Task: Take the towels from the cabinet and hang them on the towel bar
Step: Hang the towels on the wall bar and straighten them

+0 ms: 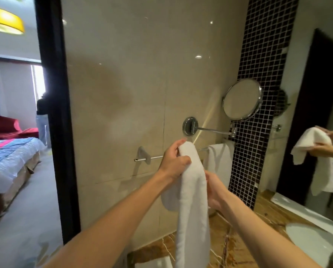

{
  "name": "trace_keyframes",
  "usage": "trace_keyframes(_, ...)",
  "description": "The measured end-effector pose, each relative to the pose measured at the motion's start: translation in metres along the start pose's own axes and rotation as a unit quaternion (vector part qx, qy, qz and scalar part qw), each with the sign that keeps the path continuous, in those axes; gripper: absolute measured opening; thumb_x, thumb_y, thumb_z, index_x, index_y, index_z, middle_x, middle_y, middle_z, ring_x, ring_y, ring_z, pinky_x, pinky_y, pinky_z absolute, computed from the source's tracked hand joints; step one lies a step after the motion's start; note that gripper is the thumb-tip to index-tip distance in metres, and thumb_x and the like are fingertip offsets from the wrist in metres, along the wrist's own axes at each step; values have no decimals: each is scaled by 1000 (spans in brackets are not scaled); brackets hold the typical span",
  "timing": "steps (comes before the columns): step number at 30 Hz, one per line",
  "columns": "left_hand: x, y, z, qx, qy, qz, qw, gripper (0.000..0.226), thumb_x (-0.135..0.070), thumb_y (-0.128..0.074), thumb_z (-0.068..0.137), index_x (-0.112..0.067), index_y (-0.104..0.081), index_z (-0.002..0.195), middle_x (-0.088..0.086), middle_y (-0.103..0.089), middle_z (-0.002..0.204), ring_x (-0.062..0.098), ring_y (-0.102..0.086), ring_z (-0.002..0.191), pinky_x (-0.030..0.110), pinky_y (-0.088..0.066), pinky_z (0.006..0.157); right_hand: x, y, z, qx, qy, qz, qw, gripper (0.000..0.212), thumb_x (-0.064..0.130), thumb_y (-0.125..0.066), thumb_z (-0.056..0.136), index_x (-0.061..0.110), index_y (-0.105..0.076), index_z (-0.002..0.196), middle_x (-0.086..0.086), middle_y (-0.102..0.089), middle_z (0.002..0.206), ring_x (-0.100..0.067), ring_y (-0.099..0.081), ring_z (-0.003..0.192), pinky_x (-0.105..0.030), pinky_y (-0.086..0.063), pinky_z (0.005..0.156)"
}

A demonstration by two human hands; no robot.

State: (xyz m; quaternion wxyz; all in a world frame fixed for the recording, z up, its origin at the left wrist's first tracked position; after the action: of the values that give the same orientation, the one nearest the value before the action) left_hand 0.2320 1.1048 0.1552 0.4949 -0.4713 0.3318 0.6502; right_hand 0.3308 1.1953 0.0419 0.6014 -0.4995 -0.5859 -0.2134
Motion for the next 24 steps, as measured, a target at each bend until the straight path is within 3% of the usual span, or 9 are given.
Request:
trace_keyframes(4, -34, 8, 29, 28, -18, -15, 999, 70, -6, -51, 55, -27, -49, 122, 1, -59, 110, 21, -60, 99, 38, -52, 86, 63, -32, -6, 47, 62, -36, 996, 33, 18, -55, 89, -2, -61, 114, -13, -69, 86, -25, -67, 77, -34, -54, 69)
trace_keyframes(7, -65, 13, 53, 44, -38, -32, 998, 76, -4, -53, 54, -23, -49, 128, 12, -56, 124, 26, -60, 102, 33, -52, 76, 108, -49, -9, 45, 92, -59, 993, 38, 18, -51, 87, -1, -62, 118, -17, -66, 104, -32, -64, 95, -41, -49, 89)
trace_keyframes(12, -114, 15, 81, 65, -57, -53, 995, 81, 7, -57, 65, -12, -38, 141, 17, -52, 129, 18, -55, 86, 14, -44, 44, 163, -75, -8, 26, 136, -90, 986, 28, 8, -47, 87, 0, -65, 108, -10, -58, 87, -20, -57, 79, -29, -44, 70)
trace_keyframes(14, -124, 17, 93, 63, -63, -54, 995, 75, 13, -55, 74, -11, -37, 143, 20, -49, 134, 21, -52, 91, 14, -44, 43, 178, -78, 1, 10, 139, -105, 985, 41, 7, -48, 85, -7, -56, 122, -8, -54, 84, -18, -52, 75, -26, -42, 66)
trace_keyframes(16, -127, 21, 107, 61, -59, -43, 995, 71, 16, -49, 80, -13, -36, 144, 17, -49, 135, 21, -53, 93, 16, -45, 43, 187, -84, 11, 6, 130, -121, 984, 35, 6, -44, 89, -6, -56, 119, -9, -57, 87, -19, -55, 77, -22, -47, 60)
trace_keyframes(18, -127, 27, 120, 50, -59, -39, 996, 72, 15, -49, 80, -16, -36, 144, 14, -51, 133, 21, -56, 93, 18, -46, 46, 198, -86, 22, -5, 136, -122, 983, 33, 4, -42, 90, -7, -54, 119, -15, -63, 105, -25, -63, 91, -24, -53, 61)
trace_keyframes(20, -126, 33, 130, 33, -59, -43, 997, 73, 14, -50, 79, -18, -37, 144, 11, -54, 128, 20, -59, 84, 23, -46, 52, 208, -87, 36, -9, 146, -132, 980, 44, 3, -46, 85, -9, -47, 127, -18, -59, 123, -30, -62, 107, -30, -55, 71)
trace_keyframes(24, -118, 40, 142, -9, -49, -42, 998, 70, 14, -50, 82, -17, -38, 143, 8, -53, 118, 16, -54, 64, 15, -38, 38, 217, -89, 62, -11, 129, -168, 977, 25, -1, -45, 91, -7, -51, 115, -15, -59, 106, -25, -60, 89, -32, -51, 66)
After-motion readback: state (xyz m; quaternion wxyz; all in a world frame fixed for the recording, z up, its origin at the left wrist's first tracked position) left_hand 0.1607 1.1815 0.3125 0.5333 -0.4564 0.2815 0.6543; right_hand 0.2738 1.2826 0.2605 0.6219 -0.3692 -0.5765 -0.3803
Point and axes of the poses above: each hand's wrist, its own z-axis towards the middle knuckle, its own y-axis out of the back of the hand, x = y × z, the point moved 8 cm from there along z, towards the middle knuckle
